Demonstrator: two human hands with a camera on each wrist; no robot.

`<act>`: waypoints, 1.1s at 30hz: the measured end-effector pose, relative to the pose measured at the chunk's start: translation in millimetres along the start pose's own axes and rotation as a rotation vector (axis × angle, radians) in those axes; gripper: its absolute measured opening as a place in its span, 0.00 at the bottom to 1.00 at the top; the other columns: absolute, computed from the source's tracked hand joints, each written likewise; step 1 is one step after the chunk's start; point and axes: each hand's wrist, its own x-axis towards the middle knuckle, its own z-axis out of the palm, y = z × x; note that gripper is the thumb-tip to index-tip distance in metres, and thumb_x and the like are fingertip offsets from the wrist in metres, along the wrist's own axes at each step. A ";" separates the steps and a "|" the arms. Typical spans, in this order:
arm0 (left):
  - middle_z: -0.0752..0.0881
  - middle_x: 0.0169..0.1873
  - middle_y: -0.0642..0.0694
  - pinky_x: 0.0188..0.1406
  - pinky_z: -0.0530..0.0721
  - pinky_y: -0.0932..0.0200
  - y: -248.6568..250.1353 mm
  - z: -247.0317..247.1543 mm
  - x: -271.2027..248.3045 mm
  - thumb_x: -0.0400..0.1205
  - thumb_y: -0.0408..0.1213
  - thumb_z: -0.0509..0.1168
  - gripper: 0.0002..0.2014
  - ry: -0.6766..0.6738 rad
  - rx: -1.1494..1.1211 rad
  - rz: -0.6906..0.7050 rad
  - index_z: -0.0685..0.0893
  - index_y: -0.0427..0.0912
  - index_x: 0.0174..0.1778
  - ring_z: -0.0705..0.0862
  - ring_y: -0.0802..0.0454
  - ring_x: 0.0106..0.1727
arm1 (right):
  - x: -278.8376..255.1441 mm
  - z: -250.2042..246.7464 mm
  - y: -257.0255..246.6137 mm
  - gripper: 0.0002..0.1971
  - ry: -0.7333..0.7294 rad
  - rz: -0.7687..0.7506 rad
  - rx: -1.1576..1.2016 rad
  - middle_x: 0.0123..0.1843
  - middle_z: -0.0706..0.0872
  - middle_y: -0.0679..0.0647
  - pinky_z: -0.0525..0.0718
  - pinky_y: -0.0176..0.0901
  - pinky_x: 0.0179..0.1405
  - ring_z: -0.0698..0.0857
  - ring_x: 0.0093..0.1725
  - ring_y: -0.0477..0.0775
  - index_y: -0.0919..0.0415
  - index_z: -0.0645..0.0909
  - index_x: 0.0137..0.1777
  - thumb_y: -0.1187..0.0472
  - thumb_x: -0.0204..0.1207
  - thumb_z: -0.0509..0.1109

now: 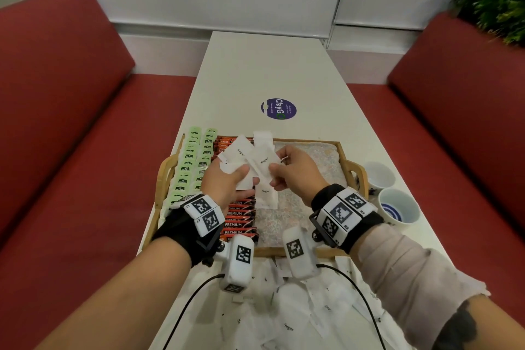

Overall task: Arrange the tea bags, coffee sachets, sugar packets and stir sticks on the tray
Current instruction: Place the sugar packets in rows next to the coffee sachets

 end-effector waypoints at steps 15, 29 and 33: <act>0.86 0.57 0.42 0.28 0.89 0.57 3.0 -1.6 9.4 0.83 0.27 0.63 0.16 0.092 0.037 0.045 0.75 0.45 0.66 0.90 0.47 0.42 | 7.6 -6.7 37.0 0.13 -0.041 0.267 -0.235 0.32 0.78 0.56 0.74 0.40 0.24 0.75 0.27 0.51 0.60 0.74 0.33 0.66 0.79 0.67; 0.85 0.58 0.42 0.30 0.89 0.56 1.3 -2.6 15.4 0.82 0.28 0.64 0.14 0.131 0.022 0.060 0.75 0.46 0.62 0.89 0.41 0.49 | 17.8 10.7 50.5 0.15 -0.169 0.327 -0.526 0.44 0.84 0.61 0.79 0.49 0.44 0.80 0.42 0.58 0.60 0.73 0.32 0.58 0.79 0.69; 0.85 0.59 0.43 0.31 0.90 0.56 -0.7 -3.4 15.2 0.83 0.28 0.64 0.14 0.124 0.044 0.072 0.75 0.48 0.61 0.88 0.40 0.51 | 19.2 13.3 50.9 0.10 -0.170 0.324 -0.560 0.50 0.88 0.65 0.77 0.44 0.34 0.80 0.40 0.59 0.64 0.78 0.40 0.58 0.78 0.70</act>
